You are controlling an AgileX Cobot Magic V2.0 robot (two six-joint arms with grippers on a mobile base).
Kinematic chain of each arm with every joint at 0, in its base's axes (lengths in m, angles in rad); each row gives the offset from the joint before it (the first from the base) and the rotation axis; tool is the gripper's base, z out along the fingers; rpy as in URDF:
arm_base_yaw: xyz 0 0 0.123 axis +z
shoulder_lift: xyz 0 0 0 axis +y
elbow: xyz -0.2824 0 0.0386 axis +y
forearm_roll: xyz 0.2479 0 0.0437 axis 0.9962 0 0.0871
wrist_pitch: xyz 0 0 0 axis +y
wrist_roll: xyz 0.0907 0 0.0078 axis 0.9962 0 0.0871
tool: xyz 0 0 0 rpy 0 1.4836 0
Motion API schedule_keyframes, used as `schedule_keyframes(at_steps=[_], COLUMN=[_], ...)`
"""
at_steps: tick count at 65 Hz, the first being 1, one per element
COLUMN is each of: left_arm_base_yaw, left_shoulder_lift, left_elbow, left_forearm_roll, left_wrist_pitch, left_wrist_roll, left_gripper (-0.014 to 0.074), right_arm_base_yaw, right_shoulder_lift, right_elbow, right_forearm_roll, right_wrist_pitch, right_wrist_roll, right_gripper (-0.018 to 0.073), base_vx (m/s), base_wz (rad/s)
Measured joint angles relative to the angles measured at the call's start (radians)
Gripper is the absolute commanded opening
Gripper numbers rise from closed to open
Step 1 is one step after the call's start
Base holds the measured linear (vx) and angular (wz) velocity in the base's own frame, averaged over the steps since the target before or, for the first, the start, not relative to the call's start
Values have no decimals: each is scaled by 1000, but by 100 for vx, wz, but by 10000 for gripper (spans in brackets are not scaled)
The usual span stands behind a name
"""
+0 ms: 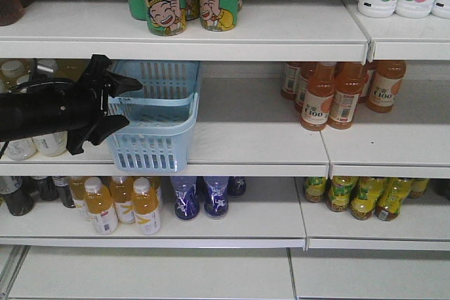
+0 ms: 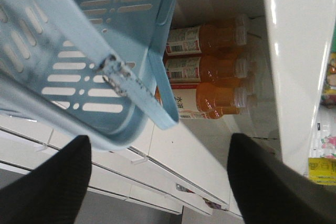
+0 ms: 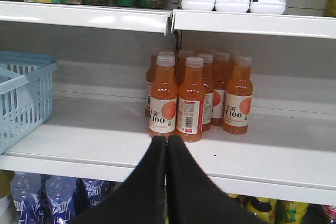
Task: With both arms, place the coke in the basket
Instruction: 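Reach the left gripper to the basket handle and grasp it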
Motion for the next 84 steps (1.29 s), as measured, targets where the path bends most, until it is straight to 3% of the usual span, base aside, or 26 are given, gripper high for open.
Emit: schedule_keyframes(at_steps=[19, 43, 53, 65, 71, 84], left_arm_base_yaw=[0, -1, -5, -9, -9, -9], left_shoulder_lift=[116, 218, 273, 320, 323, 308], left_elbow=[-85, -212, -276, -308, -310, -294], left_forearm_roll=[-1, -2, 3, 1, -9, 2], left_wrist_pitch=[-1, 3, 9, 60, 106, 221], left_wrist_roll=[-117, -133, -144, -152, -154, -70], left_gripper=[523, 500, 358, -8, -8, -8], right_arm_base_yaw=[0, 0, 0, 0, 0, 0], right_shoulder_lift=[0, 0, 0, 0, 0, 0], right_elbow=[0, 0, 0, 0, 0, 0], right_forearm_roll=[0, 0, 0, 0, 0, 0], right_wrist_pitch=[0, 0, 0, 0, 0, 0], right_wrist_roll=[0, 0, 0, 0, 0, 0], right_gripper=[-10, -10, -10, -10, -10, -10], base_vx=[0, 0, 0, 0, 0, 0], base_wz=[0, 0, 0, 0, 0, 0])
